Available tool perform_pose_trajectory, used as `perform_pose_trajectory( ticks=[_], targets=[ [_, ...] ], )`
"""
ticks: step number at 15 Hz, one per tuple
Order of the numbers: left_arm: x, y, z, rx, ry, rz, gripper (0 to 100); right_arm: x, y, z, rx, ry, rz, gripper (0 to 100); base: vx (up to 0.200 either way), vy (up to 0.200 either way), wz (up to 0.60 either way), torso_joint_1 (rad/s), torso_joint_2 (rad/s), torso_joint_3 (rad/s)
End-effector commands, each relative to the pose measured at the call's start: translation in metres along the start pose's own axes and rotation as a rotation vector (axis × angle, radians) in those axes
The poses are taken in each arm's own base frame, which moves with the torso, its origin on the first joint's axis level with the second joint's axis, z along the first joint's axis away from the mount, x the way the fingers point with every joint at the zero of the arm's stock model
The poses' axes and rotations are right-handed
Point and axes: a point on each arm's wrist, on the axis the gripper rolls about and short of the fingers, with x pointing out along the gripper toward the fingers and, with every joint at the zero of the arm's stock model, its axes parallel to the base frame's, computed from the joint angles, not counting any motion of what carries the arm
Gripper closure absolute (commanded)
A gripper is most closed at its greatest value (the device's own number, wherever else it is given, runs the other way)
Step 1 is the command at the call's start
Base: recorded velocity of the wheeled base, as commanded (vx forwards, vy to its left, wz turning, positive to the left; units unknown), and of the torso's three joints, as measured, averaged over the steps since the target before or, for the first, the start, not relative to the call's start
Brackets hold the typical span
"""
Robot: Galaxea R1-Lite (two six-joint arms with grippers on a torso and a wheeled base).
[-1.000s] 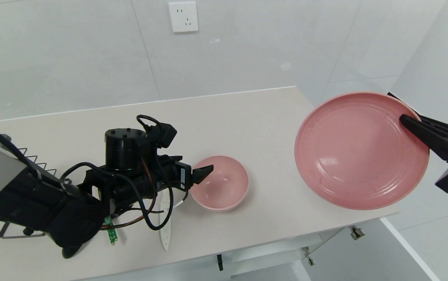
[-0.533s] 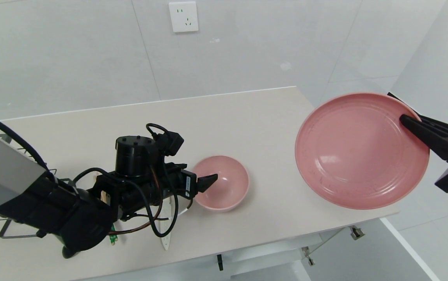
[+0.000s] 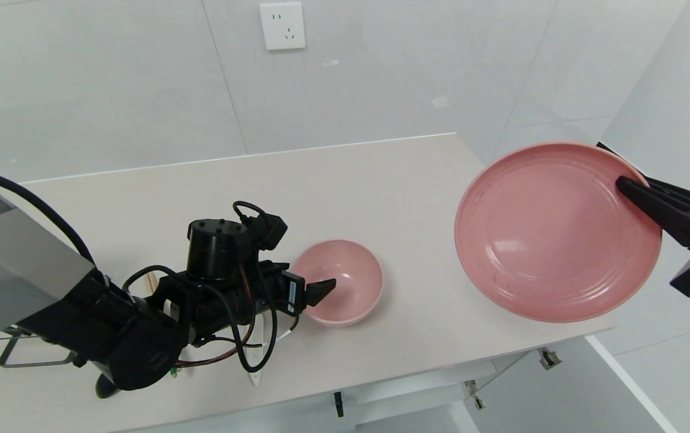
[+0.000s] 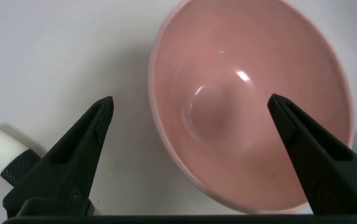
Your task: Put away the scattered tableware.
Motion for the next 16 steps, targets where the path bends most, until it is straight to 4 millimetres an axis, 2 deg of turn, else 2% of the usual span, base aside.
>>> perform_pose_trajectory(
  ticks=[1, 4, 5, 12, 14, 16],
  targets=[
    [0.005, 0.002, -0.005, -0.003, 0.017, 0.003, 0, 0.0, 0.0, 0.0, 0.0, 0.001, 0.001, 100, 0.0, 0.0, 0.0, 0.0, 0.0, 0.0],
    [0.011, 0.003, -0.009, -0.006, 0.034, 0.006, 0, 0.0, 0.0, 0.0, 0.0, 0.001, 0.001, 100, 0.0, 0.0, 0.0, 0.0, 0.0, 0.0],
    [0.012, 0.004, -0.009, -0.01, 0.032, 0.007, 100, 0.0, 0.0, -0.001, 0.001, 0.004, 0.001, 100, 0.0, 0.0, 0.0, 0.0, 0.0, 0.0],
    [0.011, 0.005, 0.001, -0.035, -0.074, 0.004, 100, 0.0, 0.0, -0.002, 0.002, 0.007, 0.001, 100, 0.0, 0.0, 0.0, 0.0, 0.0, 0.0],
    [0.006, 0.004, 0.009, -0.031, -0.115, 0.004, 100, -0.002, 0.001, -0.002, 0.002, 0.009, -0.001, 100, 0.0, 0.0, 0.0, 0.0, 0.0, 0.0],
    [-0.006, 0.001, 0.021, -0.023, -0.164, 0.006, 100, -0.003, 0.0, -0.002, 0.002, 0.009, -0.004, 100, 0.0, 0.0, 0.0, 0.0, 0.0, 0.0]
  ],
)
